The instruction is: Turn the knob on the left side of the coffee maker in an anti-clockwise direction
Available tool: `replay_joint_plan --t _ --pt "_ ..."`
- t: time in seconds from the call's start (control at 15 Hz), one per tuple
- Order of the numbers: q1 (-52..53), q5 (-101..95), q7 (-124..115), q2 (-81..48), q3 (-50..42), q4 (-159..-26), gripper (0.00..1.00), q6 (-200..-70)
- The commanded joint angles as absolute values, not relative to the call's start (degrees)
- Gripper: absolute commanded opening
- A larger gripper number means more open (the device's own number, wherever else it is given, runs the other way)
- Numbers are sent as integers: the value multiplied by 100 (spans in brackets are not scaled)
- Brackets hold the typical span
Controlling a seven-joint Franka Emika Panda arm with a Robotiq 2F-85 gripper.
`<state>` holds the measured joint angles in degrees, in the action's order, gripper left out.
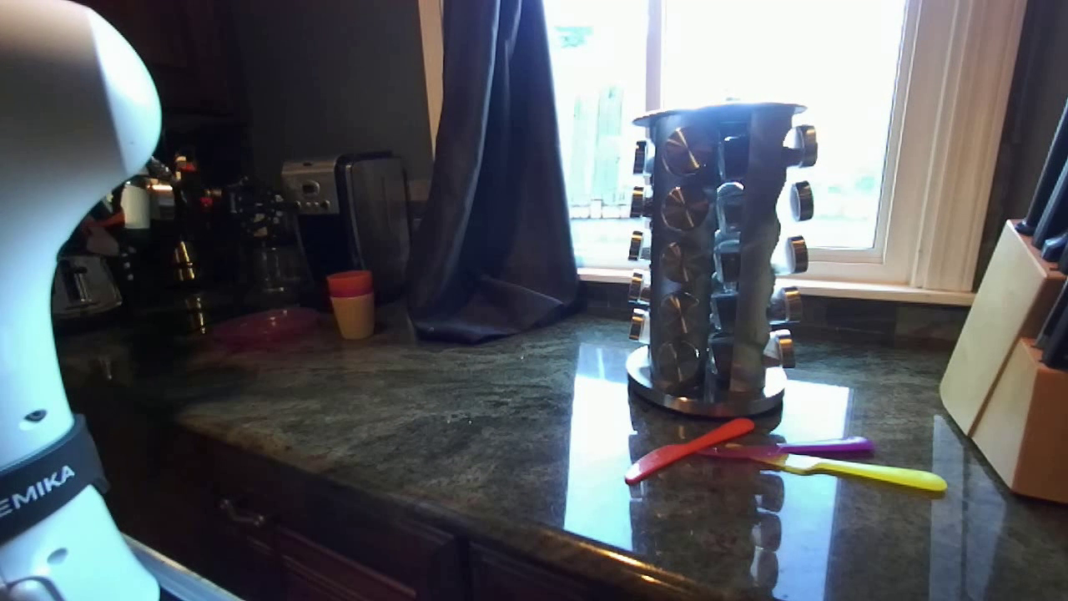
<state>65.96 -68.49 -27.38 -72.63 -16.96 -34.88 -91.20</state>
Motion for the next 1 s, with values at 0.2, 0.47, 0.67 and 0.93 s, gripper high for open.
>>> replay_joint_plan --t 0.2,0.47,0.67,0.93 --pt "6628 -7817 -2413 -7551 -2260 -3871 2 -9562" --pt "6746 -8397 -2327 -7628 -2491 -4165 2 -9679" --pt "6811 -8798 -2361 -7677 -2638 -4368 2 -9763" --pt "6881 -9213 -2418 -7665 -2762 -4632 2 -9894"
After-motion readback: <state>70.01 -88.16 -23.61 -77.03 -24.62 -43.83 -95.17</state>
